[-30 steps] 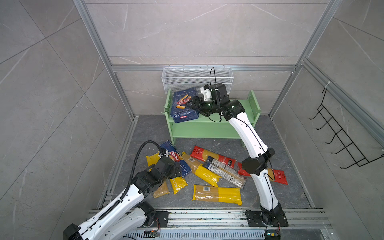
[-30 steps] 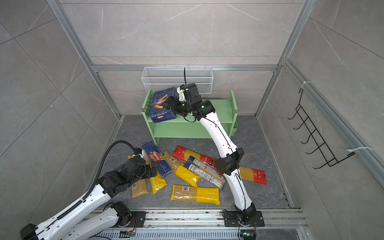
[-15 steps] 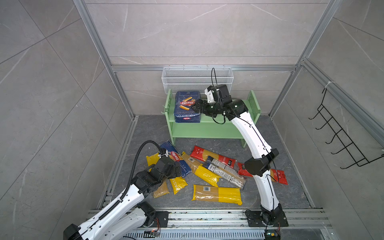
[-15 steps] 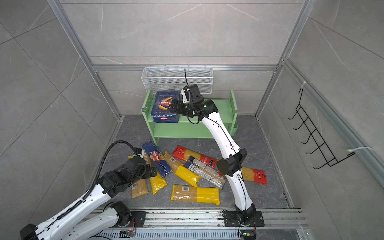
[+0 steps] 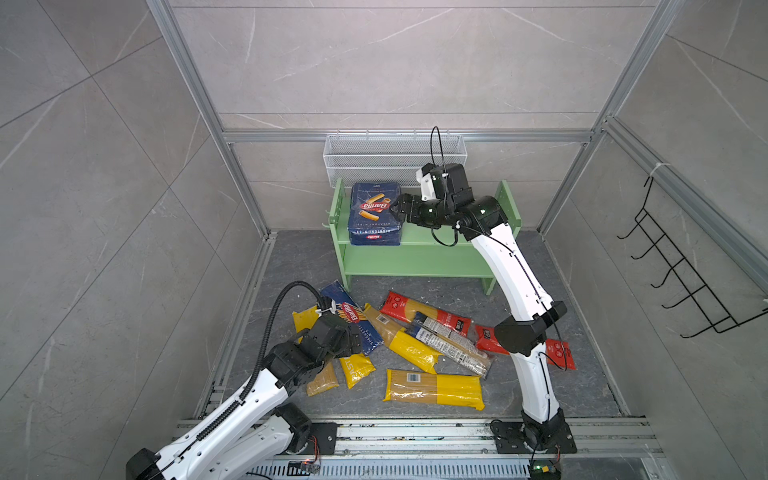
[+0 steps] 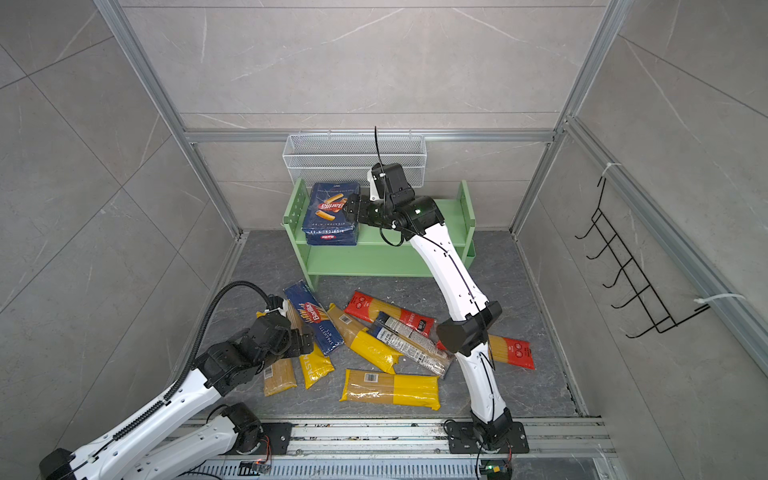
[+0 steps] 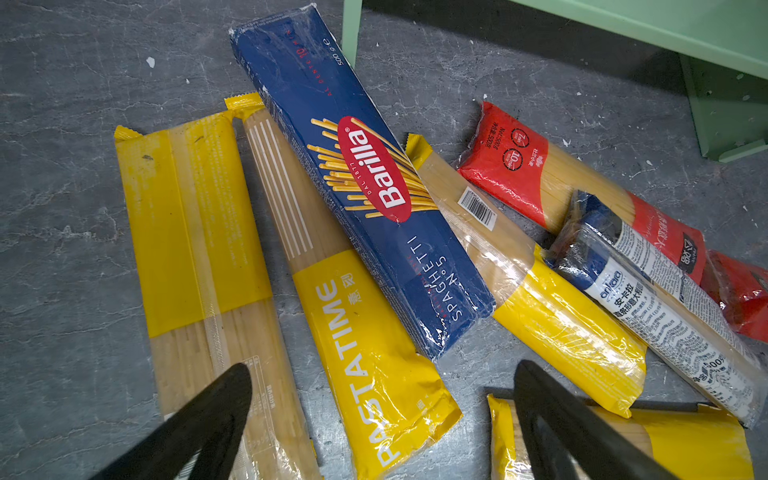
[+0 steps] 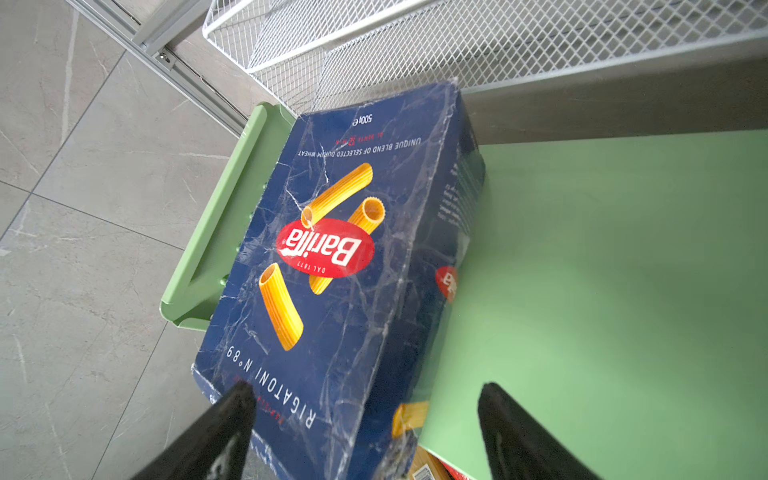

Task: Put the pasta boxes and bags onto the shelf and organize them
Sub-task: 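Lower the rigatoni box onto the upper shelf tier and release it, then withdraw the right gripper from the shelf back toward the pasta pile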

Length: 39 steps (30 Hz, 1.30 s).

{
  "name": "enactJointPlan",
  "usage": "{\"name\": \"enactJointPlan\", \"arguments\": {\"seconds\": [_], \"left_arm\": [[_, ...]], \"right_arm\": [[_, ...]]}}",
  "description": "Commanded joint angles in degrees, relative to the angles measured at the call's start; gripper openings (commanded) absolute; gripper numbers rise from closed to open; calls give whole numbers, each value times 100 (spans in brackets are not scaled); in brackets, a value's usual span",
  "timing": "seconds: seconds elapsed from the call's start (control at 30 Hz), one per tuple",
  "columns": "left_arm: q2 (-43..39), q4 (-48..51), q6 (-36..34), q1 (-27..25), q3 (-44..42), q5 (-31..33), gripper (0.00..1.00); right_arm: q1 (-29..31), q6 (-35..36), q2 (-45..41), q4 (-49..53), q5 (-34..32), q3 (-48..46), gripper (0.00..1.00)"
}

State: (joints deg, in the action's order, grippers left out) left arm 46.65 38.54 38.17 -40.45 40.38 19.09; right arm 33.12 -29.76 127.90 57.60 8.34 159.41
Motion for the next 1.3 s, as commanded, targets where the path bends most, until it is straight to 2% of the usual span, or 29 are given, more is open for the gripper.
{"name": "enactJointPlan", "arguments": {"seconds": [0.0,0.2,0.73,1.03,1.27], "left_arm": [[-111,161,28,33,233,134,100],[-132,274,72,34,260,200,100],[87,285,145,45,304,257,100],[-63,408,251,43,230,278,100],[-305,479,398,54,98,294,100]], "right_arm": [[1,1,410,-84,285,322,86],[-8,-213,855,-413,618,615,86],[1,-526,1242,-1169,1426,645,86],[2,-458,1164,-1099,1407,654,89],[14,-58,732,-630,1150,605,94]]}}
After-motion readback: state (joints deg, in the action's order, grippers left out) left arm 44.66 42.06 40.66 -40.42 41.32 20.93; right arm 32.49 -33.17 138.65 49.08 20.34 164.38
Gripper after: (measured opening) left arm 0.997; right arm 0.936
